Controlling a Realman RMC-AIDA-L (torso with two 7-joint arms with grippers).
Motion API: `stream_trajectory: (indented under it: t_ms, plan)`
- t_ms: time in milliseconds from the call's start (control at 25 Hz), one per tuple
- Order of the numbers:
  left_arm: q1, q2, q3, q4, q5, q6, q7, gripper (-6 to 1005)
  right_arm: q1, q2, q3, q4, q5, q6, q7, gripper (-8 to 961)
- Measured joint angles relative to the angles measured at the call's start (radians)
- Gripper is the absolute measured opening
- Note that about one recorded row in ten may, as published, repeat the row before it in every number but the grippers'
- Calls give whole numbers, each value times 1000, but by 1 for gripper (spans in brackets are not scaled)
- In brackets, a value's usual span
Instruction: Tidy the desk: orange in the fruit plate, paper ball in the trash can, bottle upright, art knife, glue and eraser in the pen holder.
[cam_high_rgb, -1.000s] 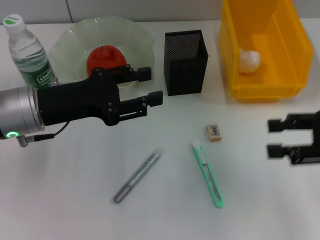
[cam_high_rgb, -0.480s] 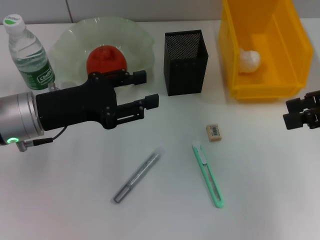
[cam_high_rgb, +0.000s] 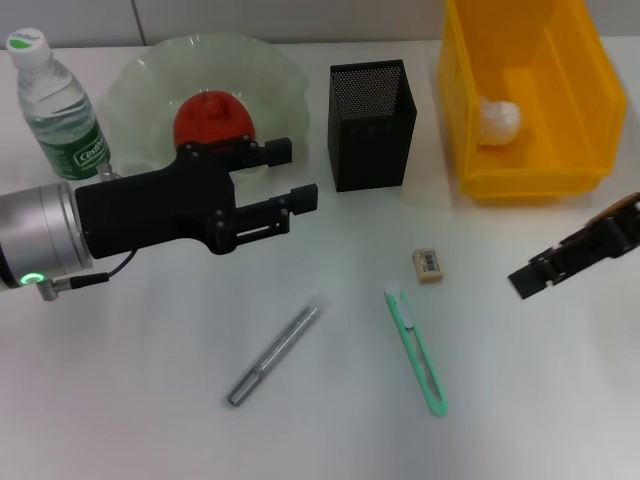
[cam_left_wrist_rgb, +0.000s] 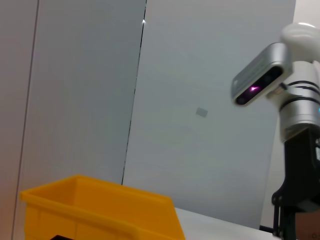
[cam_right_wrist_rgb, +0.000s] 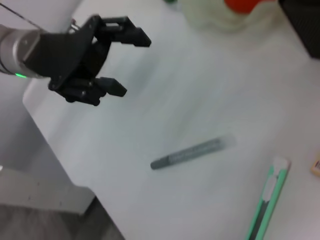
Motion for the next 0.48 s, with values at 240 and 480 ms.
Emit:
stream_trajectory:
  t_ms: [240,480]
  plan:
    - [-4,-2,10,-4,0,-6,27,625,133,9,-46,201,-147,90,13,730]
    - [-11,-3,10,-13,-5,-5,55,625,215,14,-199,293,-157,177,65,729]
